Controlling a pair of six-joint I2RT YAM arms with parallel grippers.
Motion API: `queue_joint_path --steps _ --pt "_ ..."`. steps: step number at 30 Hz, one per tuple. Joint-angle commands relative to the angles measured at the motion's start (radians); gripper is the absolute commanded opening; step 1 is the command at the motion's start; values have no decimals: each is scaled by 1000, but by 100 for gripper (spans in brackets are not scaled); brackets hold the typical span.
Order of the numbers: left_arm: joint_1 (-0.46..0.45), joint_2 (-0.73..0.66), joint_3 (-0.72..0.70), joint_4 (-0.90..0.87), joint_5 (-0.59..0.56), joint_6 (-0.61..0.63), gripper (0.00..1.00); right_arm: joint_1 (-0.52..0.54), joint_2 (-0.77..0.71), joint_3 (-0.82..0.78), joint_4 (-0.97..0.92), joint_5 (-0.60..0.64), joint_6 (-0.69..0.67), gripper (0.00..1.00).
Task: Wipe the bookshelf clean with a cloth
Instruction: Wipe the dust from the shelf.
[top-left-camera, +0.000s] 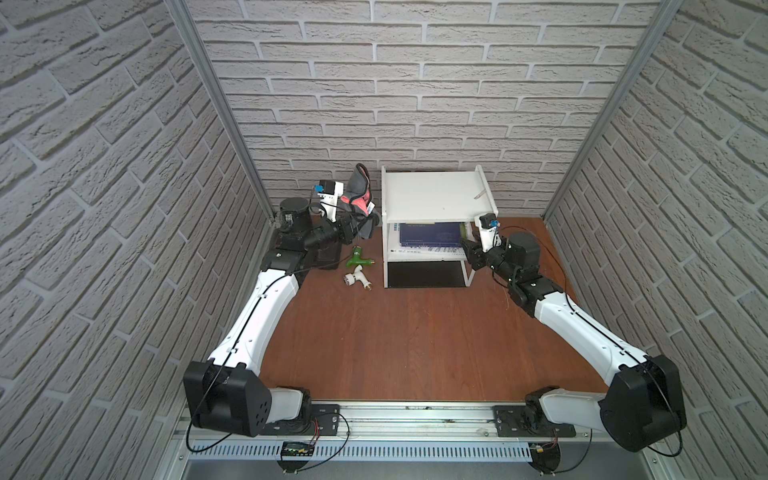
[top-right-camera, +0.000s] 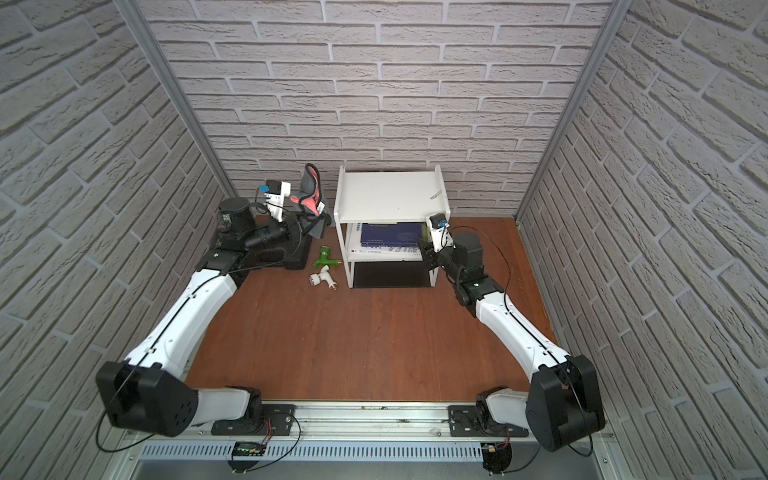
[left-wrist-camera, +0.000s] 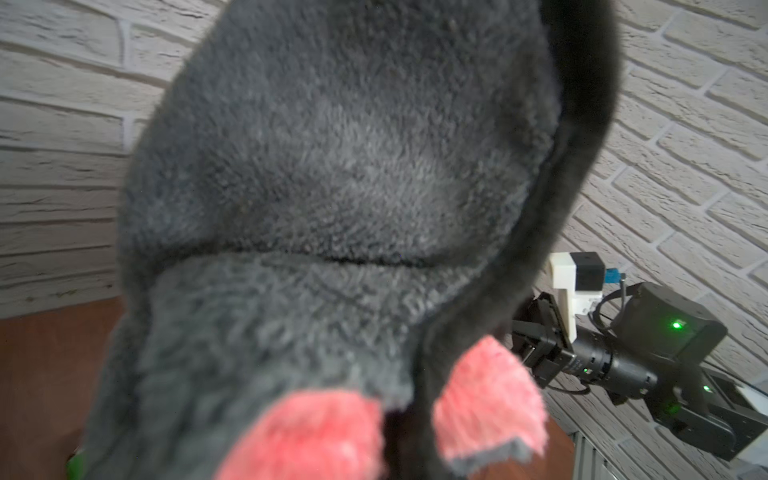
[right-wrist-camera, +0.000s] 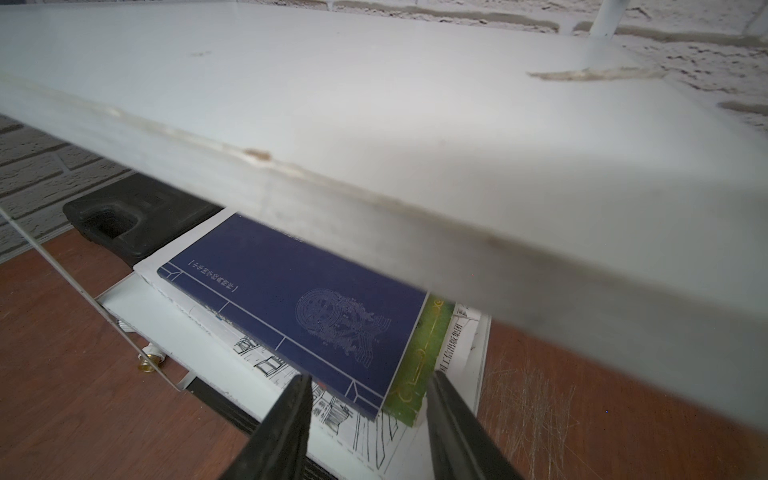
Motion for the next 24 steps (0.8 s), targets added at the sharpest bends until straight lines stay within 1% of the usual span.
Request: queue_joint_path --steps 1,5,6,7,9,10,11,13,14,16,17,20,21,22,23,24 --pt "-1 101 72 77 107 16 0 -21 0 19 54 26 29 47" --pt "8 241 222 24 70 44 0 -21 -2 20 52 4 35 38" --pt "7 269 248 15 67 33 0 -22 -3 19 50 -3 37 35" --pt "3 278 246 42 83 -14 0 -21 -5 18 53 -12 42 30" --pt "-14 238 171 179 105 -71 0 -21 -4 20 49 -23 49 23" --pt "-26 213 143 201 89 -72 0 -21 -4 21 48 -31 49 21" --pt "-41 193 127 192 69 -59 0 -21 -3 22 48 -38 49 19" --pt "-77 158 123 120 37 -22 0 -21 -4 22 52 -59 49 16" --pt "-96 152 128 83 26 5 0 -21 -5 22 55 -72 45 13" --pt "-124 163 162 -4 -51 77 0 -22 -7 21 57 -102 29 5" --pt "-129 180 186 -51 -105 113 0 -21 -7 20 58 -109 21 3" --pt "-120 260 278 -160 -319 206 0 -21 -9 22 57 -126 2 3" --pt "-113 289 312 -177 -373 241 0 -21 -7 23 57 -133 -2 3" --pt "-104 334 348 -182 -410 254 0 -21 -5 26 58 -133 -7 3" --pt "-93 376 391 -186 -406 256 0 -22 -1 29 60 -131 -10 3" --pt "-77 417 442 -194 -374 251 0 -21 3 32 59 -129 -13 3"
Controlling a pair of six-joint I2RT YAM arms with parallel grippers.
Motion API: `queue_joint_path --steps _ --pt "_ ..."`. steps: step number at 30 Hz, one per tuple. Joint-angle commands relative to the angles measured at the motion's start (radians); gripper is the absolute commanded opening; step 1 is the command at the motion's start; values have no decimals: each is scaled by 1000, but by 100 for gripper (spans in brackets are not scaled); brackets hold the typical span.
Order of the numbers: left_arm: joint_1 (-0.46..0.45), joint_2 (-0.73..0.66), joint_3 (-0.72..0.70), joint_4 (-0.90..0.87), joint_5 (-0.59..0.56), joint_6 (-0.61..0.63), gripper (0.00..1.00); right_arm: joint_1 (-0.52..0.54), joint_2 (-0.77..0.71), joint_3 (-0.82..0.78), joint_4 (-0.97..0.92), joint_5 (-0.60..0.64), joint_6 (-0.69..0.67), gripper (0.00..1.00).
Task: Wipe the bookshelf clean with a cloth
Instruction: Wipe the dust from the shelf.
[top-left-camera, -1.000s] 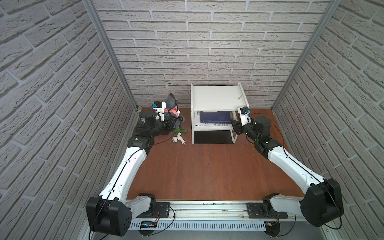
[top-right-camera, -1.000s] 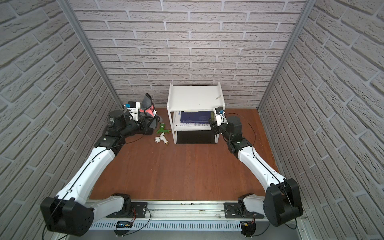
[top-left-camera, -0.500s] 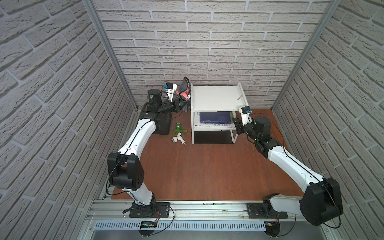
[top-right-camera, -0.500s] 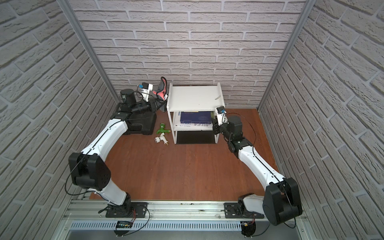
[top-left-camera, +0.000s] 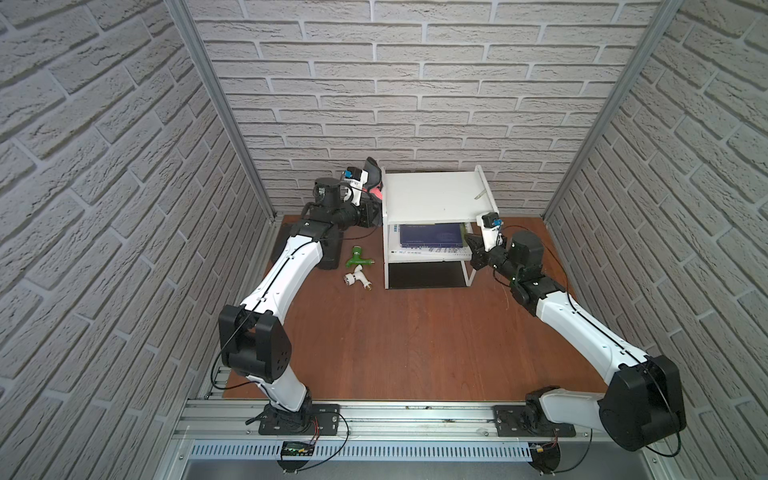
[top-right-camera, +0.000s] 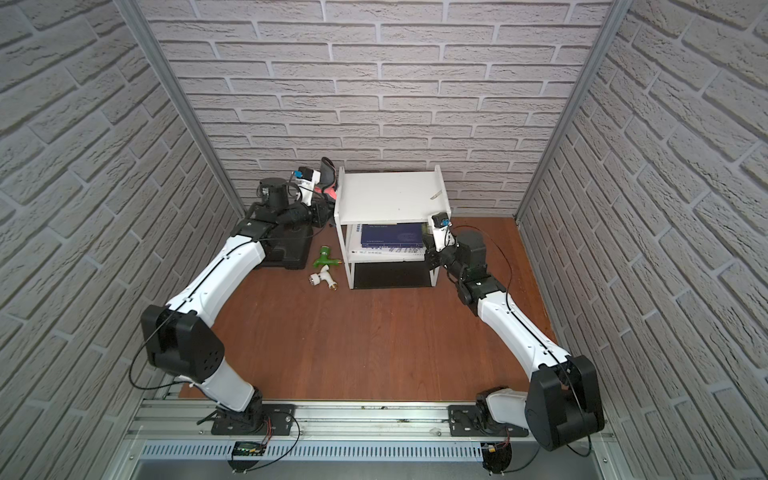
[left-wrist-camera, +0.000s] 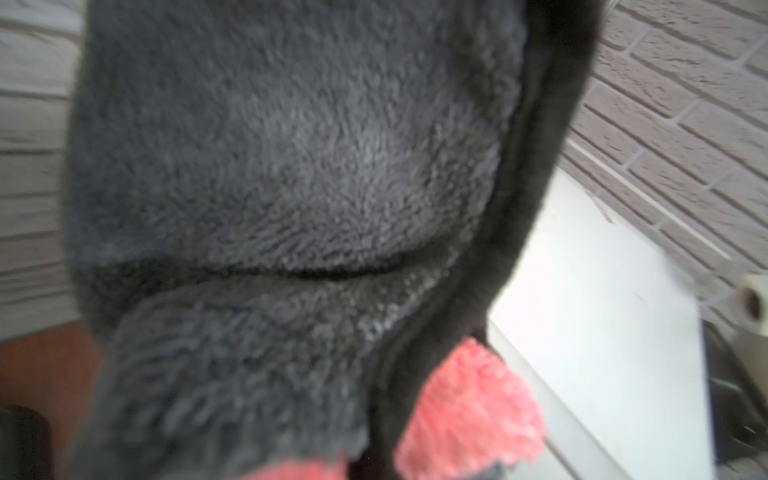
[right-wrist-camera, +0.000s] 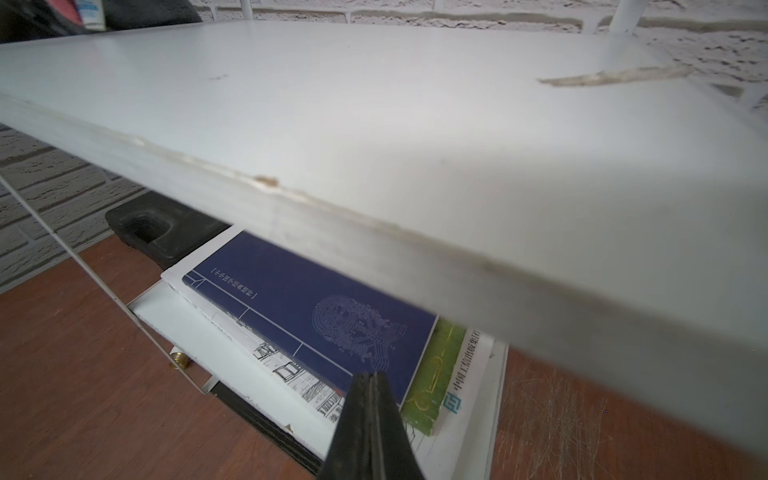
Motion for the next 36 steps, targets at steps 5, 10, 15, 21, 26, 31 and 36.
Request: queue_joint_path --steps 5,10,15,21,26,31,36 --pt "-3 124 143 -9 7 68 0 -2 21 37 52 -18 -27 3" --pt "-63 -50 -74 33 -39 86 0 -3 31 36 42 2 -40 3" --pt "-79 -188 -264 96 -41 67 0 -4 17 19 37 -5 -41 3" --pt "-62 -33 -60 23 -89 147 0 -4 5 -2 43 -15 -31 3" --pt "-45 96 223 -107 -226 243 0 -3 18 -6 60 -30 -18 3" --pt "-35 80 360 -78 -113 200 0 -6 43 24 46 -23 3 3" --pt "-62 126 426 -27 -122 185 0 -5 67 41 40 -16 23 3"
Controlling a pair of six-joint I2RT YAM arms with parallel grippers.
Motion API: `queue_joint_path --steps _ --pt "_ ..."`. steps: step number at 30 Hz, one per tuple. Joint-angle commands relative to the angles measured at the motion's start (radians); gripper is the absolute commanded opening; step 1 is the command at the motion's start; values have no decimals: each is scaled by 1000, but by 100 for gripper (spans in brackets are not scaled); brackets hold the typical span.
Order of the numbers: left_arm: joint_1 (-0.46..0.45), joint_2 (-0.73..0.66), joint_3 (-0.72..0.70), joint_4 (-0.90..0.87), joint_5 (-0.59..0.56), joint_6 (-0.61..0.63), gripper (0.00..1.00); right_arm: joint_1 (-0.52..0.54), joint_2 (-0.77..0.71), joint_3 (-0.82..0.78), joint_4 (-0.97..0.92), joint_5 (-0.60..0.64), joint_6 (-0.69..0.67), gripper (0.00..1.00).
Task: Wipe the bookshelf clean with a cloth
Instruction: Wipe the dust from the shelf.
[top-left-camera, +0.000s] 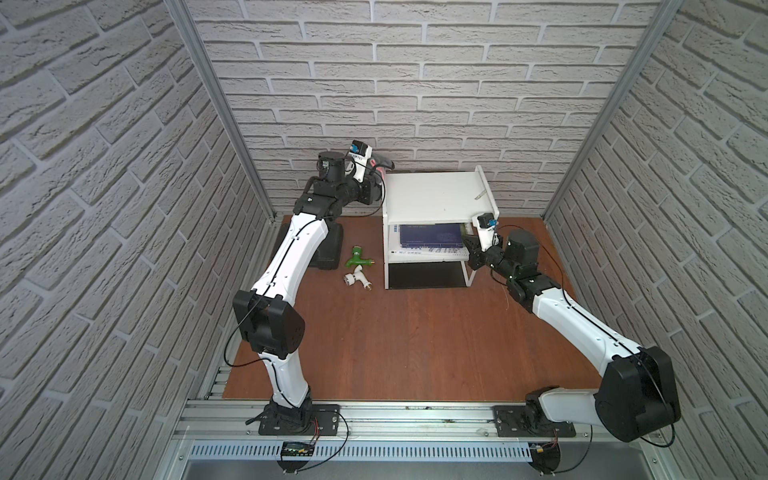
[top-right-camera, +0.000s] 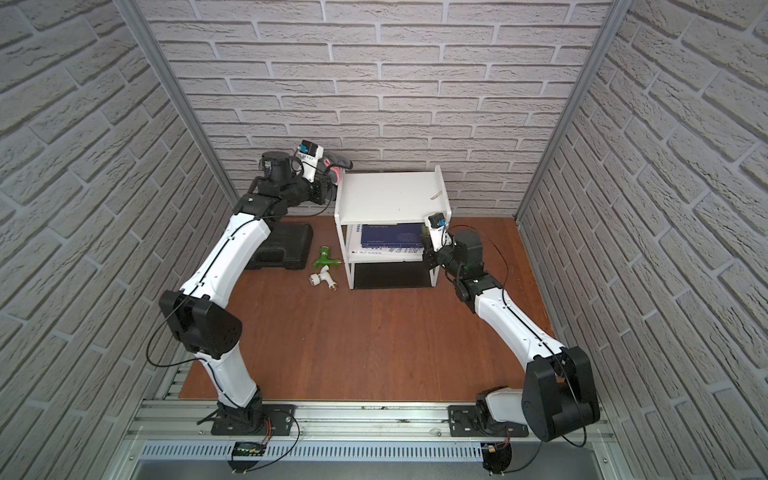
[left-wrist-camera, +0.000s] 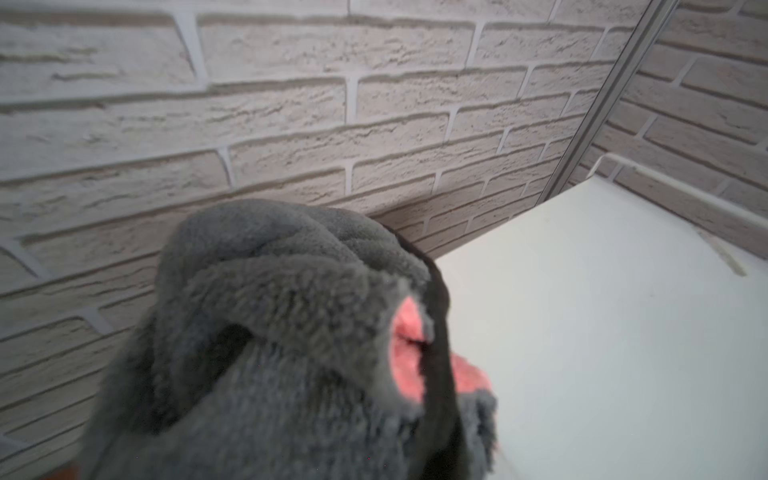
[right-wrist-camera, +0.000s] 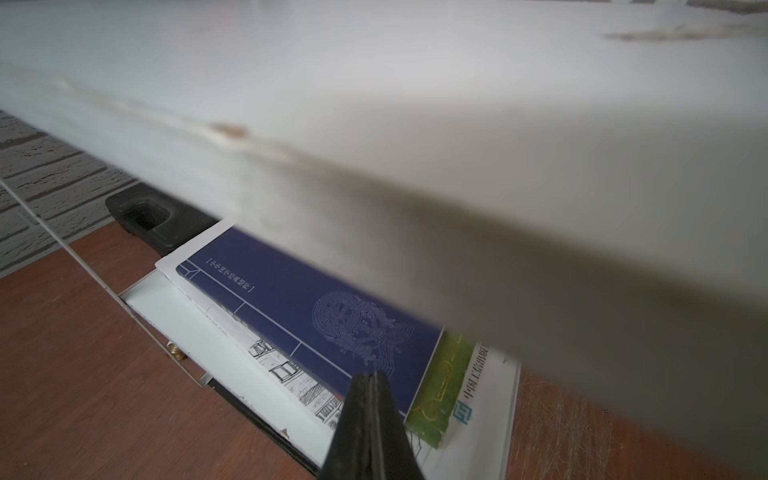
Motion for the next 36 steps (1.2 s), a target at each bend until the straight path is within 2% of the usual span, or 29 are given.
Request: queue_joint_path --steps 1,3,9,11,17,21,25,28,30,32,34,36 --pt "-34 26 96 115 -6 -4 0 -5 16 34 32 -4 32 3" --pt "-35 76 166 95 -41 -30 0 -3 19 41 21 -12 39 3" --pt "-46 156 288 61 13 -75 0 -4 12 51 -5 -13 42 3" --pt "-57 99 194 69 -1 -80 0 -4 8 47 -5 -15 46 3" --pt "-99 -184 -204 133 -59 -122 0 -4 8 47 -18 -20 38 3" --pt "-176 -405 -493 208 -124 -158 0 -4 1 33 -8 -5 48 3" --pt "-201 -500 -634 200 -213 -186 0 -5 3 18 18 35 82 3" --pt "-193 -476 -597 170 -236 -168 0 -5 15 31 16 30 87 3" --pt "-203 -438 -494 125 -196 -126 0 -4 21 43 0 26 90 3" --pt "-261 -409 -389 88 -186 -33 0 -4 24 49 -9 25 95 3" --pt "-358 -376 -307 41 -266 92 0 -4 22 43 -4 28 105 3" --pt "-436 -328 -238 -9 -422 166 0 -5 19 34 6 29 113 3"
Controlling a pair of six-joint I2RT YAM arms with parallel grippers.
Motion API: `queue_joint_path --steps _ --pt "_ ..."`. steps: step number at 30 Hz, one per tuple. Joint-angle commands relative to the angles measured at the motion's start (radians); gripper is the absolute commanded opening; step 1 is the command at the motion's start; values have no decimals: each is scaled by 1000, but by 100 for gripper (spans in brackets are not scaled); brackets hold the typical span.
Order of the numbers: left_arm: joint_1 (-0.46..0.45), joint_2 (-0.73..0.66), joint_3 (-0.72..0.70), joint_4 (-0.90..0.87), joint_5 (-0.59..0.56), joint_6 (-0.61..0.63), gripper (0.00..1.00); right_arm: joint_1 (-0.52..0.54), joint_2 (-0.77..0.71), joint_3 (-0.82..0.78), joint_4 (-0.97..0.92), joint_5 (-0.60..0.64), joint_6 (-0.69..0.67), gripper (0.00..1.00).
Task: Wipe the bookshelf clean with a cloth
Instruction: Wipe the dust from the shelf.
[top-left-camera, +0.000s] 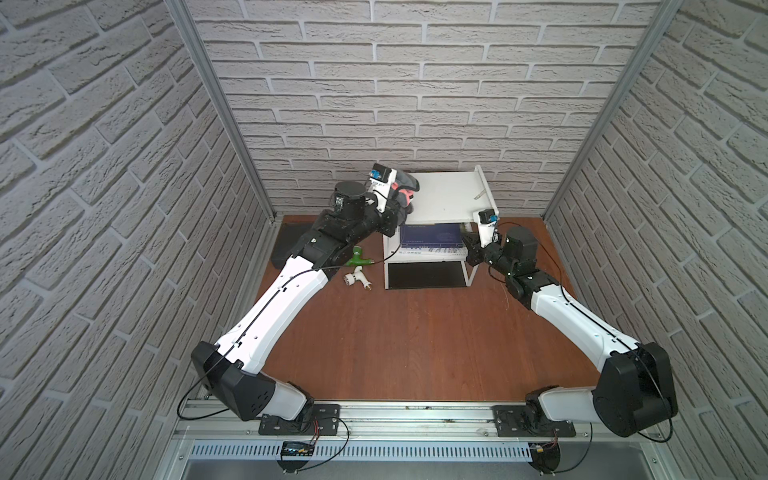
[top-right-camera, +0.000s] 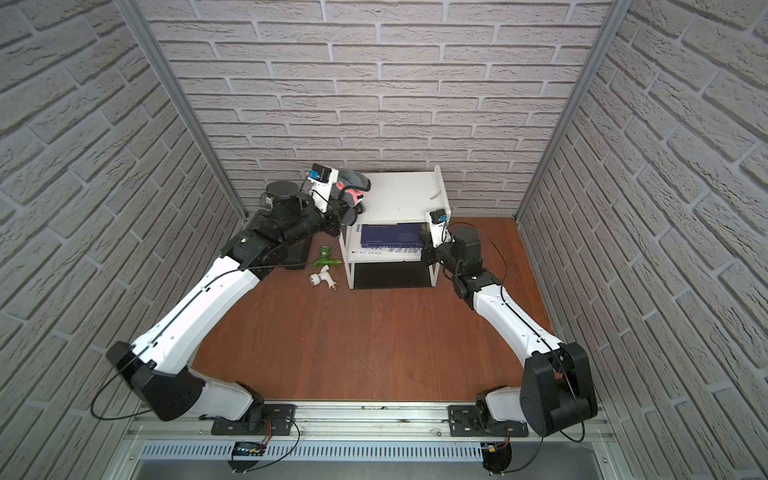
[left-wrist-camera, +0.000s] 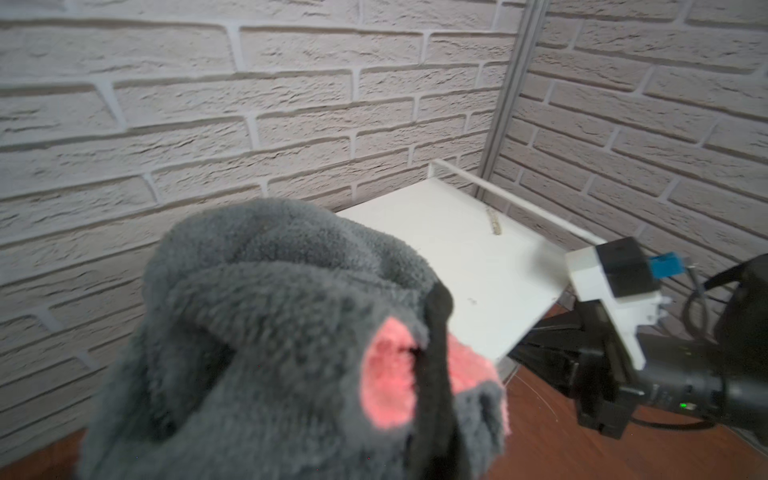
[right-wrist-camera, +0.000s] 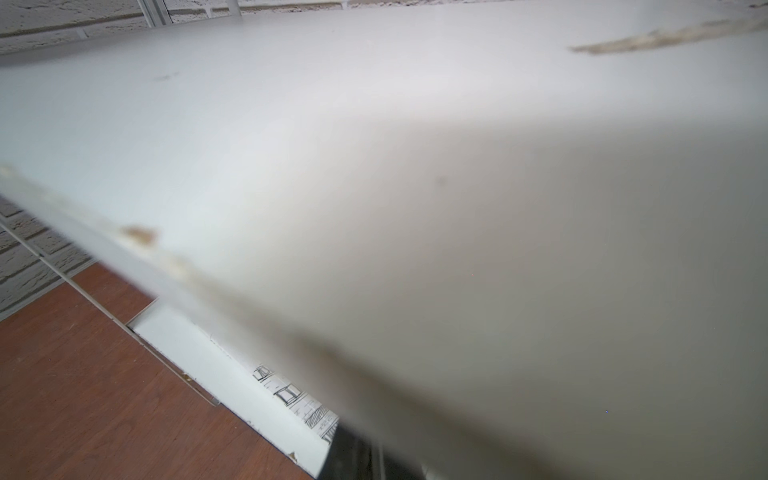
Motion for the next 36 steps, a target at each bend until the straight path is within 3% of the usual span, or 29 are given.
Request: queue_joint_path --steps 1,6,8,11,16,22,26,30,33,36 --pt "-123 59 122 -77 -233 181 0 -4 3 -3 12 16 34 3" --pt "-221 256 330 -195 -741 282 0 -5 14 6 -6 18 32 3" --pt "-224 313 391 -218 -862 292 0 -5 16 8 -9 16 32 3" --pt "-211 358 451 -269 -945 269 0 -4 15 2 -8 21 32 3" --pt "-176 369 468 -389 -904 148 0 -4 13 -3 -23 30 18 3" --pt "-66 439 536 -486 -876 55 0 -4 23 0 -33 38 17 3" --pt "31 574 714 -460 -758 54 0 -4 38 7 -39 28 27 3" --pt "69 743 940 -390 -651 87 0 -4 44 9 -48 11 36 3" --pt "70 801 987 -285 -655 101 0 -4 45 8 -57 4 36 3" --pt "51 818 989 -239 -500 47 0 -4 48 12 -63 -8 33 3"
